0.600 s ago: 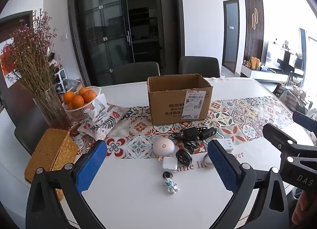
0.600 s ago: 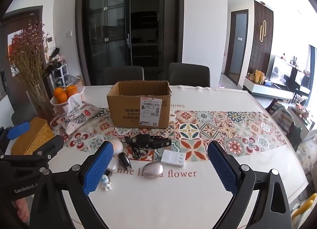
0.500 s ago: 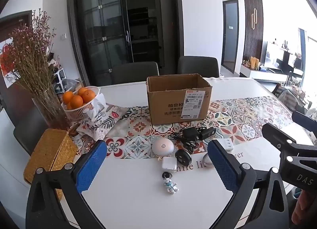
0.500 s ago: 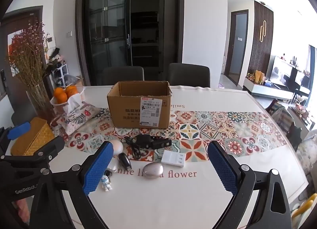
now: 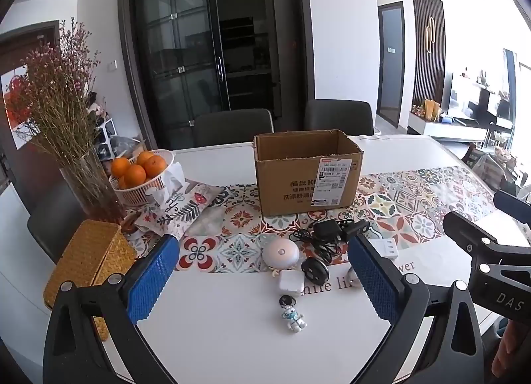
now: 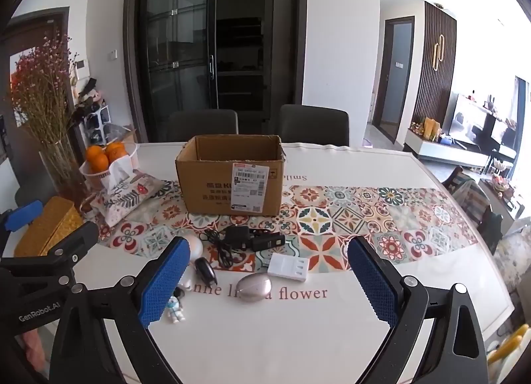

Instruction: Organize rigid objects

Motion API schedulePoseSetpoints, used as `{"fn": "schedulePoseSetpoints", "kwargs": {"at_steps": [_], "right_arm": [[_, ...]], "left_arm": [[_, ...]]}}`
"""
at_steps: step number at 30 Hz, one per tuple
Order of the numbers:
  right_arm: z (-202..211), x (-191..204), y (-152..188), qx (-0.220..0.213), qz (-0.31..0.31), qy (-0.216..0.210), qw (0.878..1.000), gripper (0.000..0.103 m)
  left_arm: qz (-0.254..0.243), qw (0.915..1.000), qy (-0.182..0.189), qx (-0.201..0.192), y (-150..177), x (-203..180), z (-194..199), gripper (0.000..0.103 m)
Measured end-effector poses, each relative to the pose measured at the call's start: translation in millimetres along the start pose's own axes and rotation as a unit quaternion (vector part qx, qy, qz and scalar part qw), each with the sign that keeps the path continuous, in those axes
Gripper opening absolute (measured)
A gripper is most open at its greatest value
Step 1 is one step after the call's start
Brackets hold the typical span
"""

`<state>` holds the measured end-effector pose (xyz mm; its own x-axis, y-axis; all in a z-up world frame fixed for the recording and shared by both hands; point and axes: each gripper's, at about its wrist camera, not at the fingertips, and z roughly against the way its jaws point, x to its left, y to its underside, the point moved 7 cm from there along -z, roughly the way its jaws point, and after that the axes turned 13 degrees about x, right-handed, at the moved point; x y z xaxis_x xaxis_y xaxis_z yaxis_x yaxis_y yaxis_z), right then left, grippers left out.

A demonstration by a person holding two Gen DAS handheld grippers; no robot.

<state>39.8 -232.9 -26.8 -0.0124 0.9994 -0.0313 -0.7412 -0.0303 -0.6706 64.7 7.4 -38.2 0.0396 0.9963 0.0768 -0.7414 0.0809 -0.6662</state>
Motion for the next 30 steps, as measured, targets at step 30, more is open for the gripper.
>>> {"fn": "schedulePoseSetpoints", "kwargs": {"at_steps": [30], "right_arm": [[-2.7, 1.9, -3.2, -0.001, 0.003, 0.004, 1.0, 0.096]], "left_arm": [[-0.003, 1.0, 0.005, -0.001, -3.7, 1.2, -3.4, 0.103]]}}
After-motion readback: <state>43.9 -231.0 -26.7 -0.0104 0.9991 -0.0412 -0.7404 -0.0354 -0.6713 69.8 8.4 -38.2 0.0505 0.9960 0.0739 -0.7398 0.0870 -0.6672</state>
